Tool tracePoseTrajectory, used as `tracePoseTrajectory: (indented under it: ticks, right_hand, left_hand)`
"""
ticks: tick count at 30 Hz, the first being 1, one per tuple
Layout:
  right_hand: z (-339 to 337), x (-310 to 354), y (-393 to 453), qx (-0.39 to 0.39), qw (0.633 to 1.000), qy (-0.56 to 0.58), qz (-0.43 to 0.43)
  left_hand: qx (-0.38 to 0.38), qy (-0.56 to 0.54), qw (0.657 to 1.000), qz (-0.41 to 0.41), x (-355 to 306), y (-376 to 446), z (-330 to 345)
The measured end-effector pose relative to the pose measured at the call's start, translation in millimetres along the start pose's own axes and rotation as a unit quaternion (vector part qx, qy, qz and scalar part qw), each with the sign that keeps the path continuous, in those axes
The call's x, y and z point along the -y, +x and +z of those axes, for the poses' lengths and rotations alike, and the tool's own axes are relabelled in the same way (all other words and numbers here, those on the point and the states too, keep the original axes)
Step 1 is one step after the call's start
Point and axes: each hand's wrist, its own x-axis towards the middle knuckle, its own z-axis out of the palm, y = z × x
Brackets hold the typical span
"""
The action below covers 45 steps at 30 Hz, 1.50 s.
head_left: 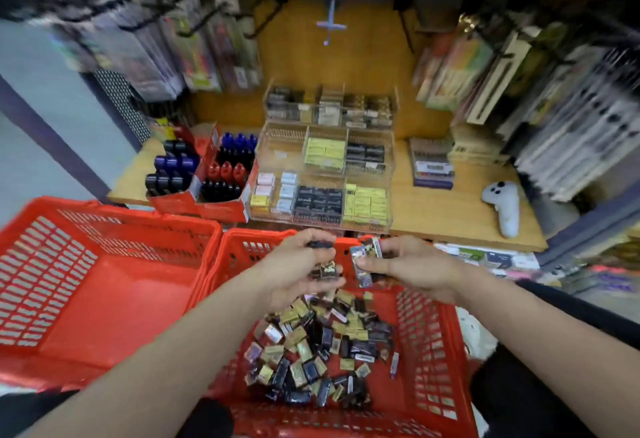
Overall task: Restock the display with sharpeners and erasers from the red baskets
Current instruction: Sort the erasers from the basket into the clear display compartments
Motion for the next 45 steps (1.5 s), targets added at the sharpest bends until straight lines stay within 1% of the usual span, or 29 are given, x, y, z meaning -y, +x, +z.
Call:
tracePoseTrajectory:
  ticks: [3, 5, 8, 10, 13, 16, 18, 20, 23, 26, 27, 28, 30, 32, 34, 36, 38, 39, 40, 42, 43, 45]
  right_hand:
    - [-9, 46, -20, -0.044, 0.998, -0.007, -0.054]
    - [-11, 65, -26, -0.063, 0.995, 0.006, -0.077]
    - [-13, 75, -29, -0.060, 0.993, 0.032, -0.095]
    - [-13, 78, -26, -0.062, 0.992, 0.042, -0.102]
    - [-14, 84, -16, -0.081, 0.992, 0.000, -0.099]
    - [-15, 86, -9, -0.085, 0.991, -0.006, -0.106]
    - [-16, 84, -8, -0.082, 0.991, 0.000, -0.106]
    - [-19, 83, -6, -0.072, 0.991, 0.042, -0.105]
    - [-27, 84, -8, -0.081, 0.985, 0.103, -0.109]
    - [-33, 82, -13, -0.091, 0.983, 0.097, -0.126]
    - [-33, 82, -15, -0.095, 0.982, 0.094, -0.134]
    - [-33, 81, -16, -0.103, 0.981, 0.082, -0.144]
    - [-32, 81, -18, -0.135, 0.977, 0.009, -0.164]
    - [-31, 80, -19, -0.154, 0.970, -0.053, -0.180]
    - [-29, 79, -19, -0.163, 0.964, -0.076, -0.195]
    - [-28, 78, -19, -0.161, 0.964, -0.069, -0.202]
    - [-31, 77, -20, -0.146, 0.969, -0.033, -0.199]
    - [-35, 77, -21, -0.132, 0.972, 0.015, -0.195]
    - [-40, 76, -22, -0.114, 0.971, 0.094, -0.188]
    - [-51, 76, -24, -0.077, 0.945, 0.264, -0.175]
    - [-56, 77, -26, -0.071, 0.934, 0.307, -0.169]
    - [-60, 78, -28, -0.071, 0.931, 0.323, -0.157]
  left_hand:
    - [0.027, 0.015, 0.999, 0.038, -36, -23, 11]
    - [0.024, 0.013, 0.998, 0.055, -51, -30, 15]
    - [-0.014, -0.009, 0.997, 0.080, -63, -27, 19]
    - [-0.032, 0.003, 0.995, 0.093, -67, -19, 23]
    - [-0.009, 0.052, 0.993, 0.109, -67, -9, 27]
    - [0.003, 0.076, 0.985, 0.155, -64, -4, 28]
    - [0.002, 0.056, 0.986, 0.159, -66, -4, 27]
    - [0.006, 0.012, 0.989, 0.147, -71, -3, 27]
    - [-0.026, -0.069, 0.990, 0.117, -82, -3, 24]
    - [-0.022, -0.181, 0.979, 0.096, -87, -7, 21]
    - [-0.012, -0.184, 0.978, 0.094, -86, -8, 23]
    - [-0.005, -0.161, 0.982, 0.093, -84, -8, 25]
    - [0.006, -0.094, 0.990, 0.100, -80, -8, 31]
    - [0.026, -0.053, 0.992, 0.115, -77, -8, 37]
    - [0.055, -0.019, 0.989, 0.133, -76, -10, 42]
    - [0.076, 0.026, 0.986, 0.149, -75, -10, 45]
    - [0.073, 0.022, 0.985, 0.154, -77, -9, 45]
    - [0.060, -0.007, 0.987, 0.149, -79, -9, 43]
    - [0.040, -0.046, 0.989, 0.137, -83, -8, 40]
    - [-0.006, -0.130, 0.986, 0.108, -91, -8, 32]
    - [-0.021, -0.154, 0.983, 0.095, -94, -8, 29]
    - [-0.027, -0.166, 0.983, 0.073, -95, -10, 26]
